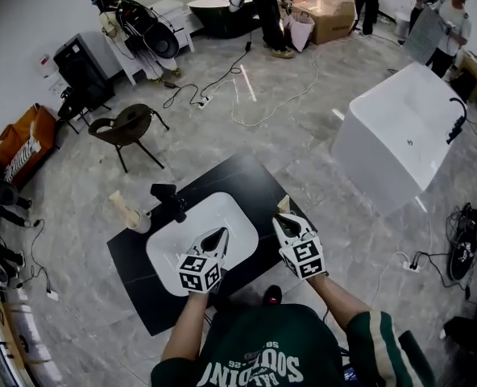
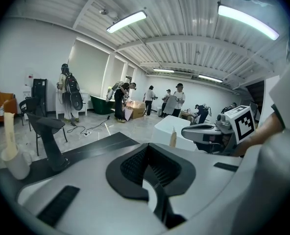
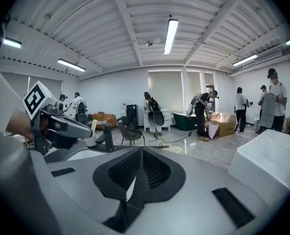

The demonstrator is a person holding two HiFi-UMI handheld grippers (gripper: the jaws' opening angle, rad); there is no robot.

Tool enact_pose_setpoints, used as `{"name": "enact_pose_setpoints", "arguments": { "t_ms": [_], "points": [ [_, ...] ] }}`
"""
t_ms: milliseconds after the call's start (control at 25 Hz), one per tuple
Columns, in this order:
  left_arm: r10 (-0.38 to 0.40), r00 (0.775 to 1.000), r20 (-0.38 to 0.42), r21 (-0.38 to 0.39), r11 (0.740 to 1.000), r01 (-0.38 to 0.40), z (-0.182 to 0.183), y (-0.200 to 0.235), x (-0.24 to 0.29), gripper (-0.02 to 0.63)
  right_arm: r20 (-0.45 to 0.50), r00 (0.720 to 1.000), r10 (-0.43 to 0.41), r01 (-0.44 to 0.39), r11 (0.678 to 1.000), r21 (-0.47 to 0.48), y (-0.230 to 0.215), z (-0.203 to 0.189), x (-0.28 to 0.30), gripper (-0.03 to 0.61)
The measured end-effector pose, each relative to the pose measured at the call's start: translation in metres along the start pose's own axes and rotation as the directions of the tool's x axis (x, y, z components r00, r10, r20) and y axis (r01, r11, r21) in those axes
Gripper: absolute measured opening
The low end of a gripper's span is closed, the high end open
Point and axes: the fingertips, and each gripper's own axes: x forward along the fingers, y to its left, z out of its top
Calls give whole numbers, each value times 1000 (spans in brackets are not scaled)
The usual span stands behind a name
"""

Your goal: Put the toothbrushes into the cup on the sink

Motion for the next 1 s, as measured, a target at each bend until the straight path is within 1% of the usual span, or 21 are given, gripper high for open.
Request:
{"name": "enact_pose_setpoints", "arguments": {
  "t_ms": [160,360,560,800,1000],
  "points": [
    [18,1000,9,-11,1000,-18,-2,4,-7,11,4,999,54,-54,999,9,20,6,9,49],
    [42,999,15,-30,999,-42,-5,27,-22,11,-2,995,104,-104,995,3,49,14,34,49],
    [88,996,23,-45,995,-87,-8,30,-30,12,9,986,165,-165,986,9,59,19,43,49],
    [143,989,33,-74,987,-140,-8,71,-67,12,7,975,221,-221,975,-5,105,39,70,48],
    [174,984,37,-97,981,-170,-12,79,-81,12,-8,966,257,-257,966,-15,119,45,79,46]
  ]
}}
